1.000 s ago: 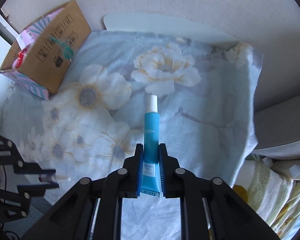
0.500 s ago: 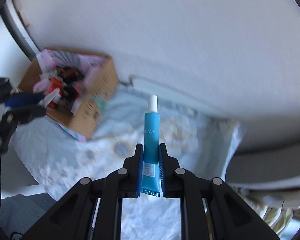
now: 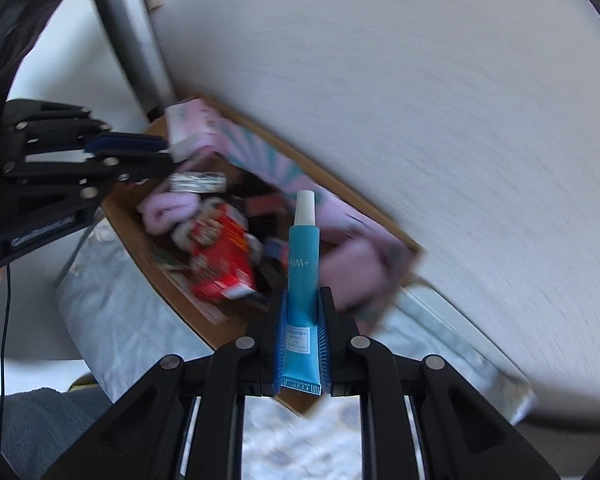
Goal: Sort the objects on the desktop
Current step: 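Carry the lip gloss and blue tube over the cardboard box, then open both grippers to drop the lip gloss and tube into the box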
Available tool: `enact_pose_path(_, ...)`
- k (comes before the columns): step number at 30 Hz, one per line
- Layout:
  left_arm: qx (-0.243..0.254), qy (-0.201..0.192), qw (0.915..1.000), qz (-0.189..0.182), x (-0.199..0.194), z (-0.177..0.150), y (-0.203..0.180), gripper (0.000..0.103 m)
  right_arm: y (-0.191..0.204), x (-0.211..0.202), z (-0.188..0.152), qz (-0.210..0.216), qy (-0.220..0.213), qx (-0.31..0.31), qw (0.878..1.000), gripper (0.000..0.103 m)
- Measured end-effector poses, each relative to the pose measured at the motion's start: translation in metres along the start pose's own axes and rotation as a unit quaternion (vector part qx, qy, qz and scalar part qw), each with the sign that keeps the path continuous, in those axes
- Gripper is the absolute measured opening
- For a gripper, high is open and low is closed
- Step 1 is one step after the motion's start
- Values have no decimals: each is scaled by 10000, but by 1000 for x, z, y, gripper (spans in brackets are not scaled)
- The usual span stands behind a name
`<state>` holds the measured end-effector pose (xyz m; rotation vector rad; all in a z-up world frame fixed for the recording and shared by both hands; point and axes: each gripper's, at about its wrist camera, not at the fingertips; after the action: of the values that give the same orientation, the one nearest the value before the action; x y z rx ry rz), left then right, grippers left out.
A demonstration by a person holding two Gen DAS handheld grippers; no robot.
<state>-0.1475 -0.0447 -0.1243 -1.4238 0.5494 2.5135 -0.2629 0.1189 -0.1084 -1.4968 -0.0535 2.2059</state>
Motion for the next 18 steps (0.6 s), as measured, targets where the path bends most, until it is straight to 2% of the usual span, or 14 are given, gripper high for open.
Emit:
enact_pose_path(1, -1, 14, 9999, 122, 4, -2, 4, 10, 5, 6, 5, 37, 19, -62, 10000, 14)
enact_pose_path(6, -126, 217, 9995, 164, 26, -9, 19, 10, 26, 38, 23, 252, 163, -268, 9992, 14)
enact_pose_path(15, -215, 341, 9992, 68, 42, -9, 24, 10, 30, 67, 35, 399, 351, -349, 9980, 14)
enact_pose_path(16, -201, 325, 9993, 42, 42, -8, 22, 15, 30, 69, 35, 403, 373, -359, 9978, 14)
enact_pose_path(17, -198, 365, 9991, 19, 43, -8, 21, 23, 30, 70, 35, 385, 396, -371, 9978, 14)
enact_pose_path(18, -243, 508, 9984, -3, 45, -8, 20, 59, 31, 73, 35, 400, 467, -383, 9974, 14)
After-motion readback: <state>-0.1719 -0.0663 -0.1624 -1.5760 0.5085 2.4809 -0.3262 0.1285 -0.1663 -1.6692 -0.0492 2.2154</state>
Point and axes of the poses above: each gripper's, at about its wrist camera, not at the fingertips, and x roughly the way its jaws point, y to its left, z to its top, and after that the axes turned 12 degrees about z, right-handed
